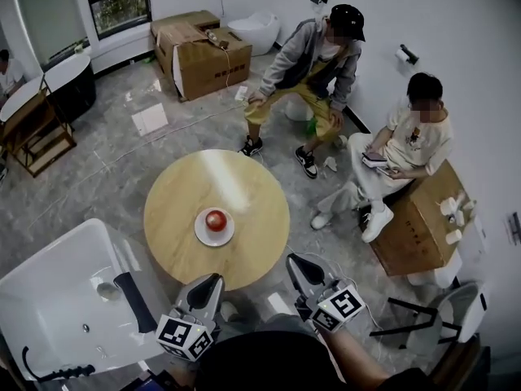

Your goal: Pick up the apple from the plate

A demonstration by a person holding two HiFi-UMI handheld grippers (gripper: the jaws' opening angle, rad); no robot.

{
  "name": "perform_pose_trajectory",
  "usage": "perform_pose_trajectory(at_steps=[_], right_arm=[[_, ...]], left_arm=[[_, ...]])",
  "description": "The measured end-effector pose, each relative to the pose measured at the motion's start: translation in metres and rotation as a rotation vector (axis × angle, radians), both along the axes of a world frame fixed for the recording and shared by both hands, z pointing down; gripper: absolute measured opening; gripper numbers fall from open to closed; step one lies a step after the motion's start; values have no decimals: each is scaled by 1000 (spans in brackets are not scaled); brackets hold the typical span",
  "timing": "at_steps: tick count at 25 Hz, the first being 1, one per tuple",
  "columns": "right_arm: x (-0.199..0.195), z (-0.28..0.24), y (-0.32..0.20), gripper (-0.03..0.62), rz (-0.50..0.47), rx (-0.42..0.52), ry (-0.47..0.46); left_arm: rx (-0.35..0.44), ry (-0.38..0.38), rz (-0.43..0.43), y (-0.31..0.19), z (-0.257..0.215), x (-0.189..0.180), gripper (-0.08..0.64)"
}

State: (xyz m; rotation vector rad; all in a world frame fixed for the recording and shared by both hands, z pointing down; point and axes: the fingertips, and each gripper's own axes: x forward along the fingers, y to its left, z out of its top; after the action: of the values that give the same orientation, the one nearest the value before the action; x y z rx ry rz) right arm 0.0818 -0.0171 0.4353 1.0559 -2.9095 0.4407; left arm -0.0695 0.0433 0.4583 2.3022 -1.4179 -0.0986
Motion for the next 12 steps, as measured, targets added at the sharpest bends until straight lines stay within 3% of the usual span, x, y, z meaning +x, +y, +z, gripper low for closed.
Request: perform_pose_trajectory(at_steps=[12], right_arm=[[-82, 12, -25, 18, -169, -32, 47]], left_arm=[[-71, -25, -83, -15, 18, -52, 103]])
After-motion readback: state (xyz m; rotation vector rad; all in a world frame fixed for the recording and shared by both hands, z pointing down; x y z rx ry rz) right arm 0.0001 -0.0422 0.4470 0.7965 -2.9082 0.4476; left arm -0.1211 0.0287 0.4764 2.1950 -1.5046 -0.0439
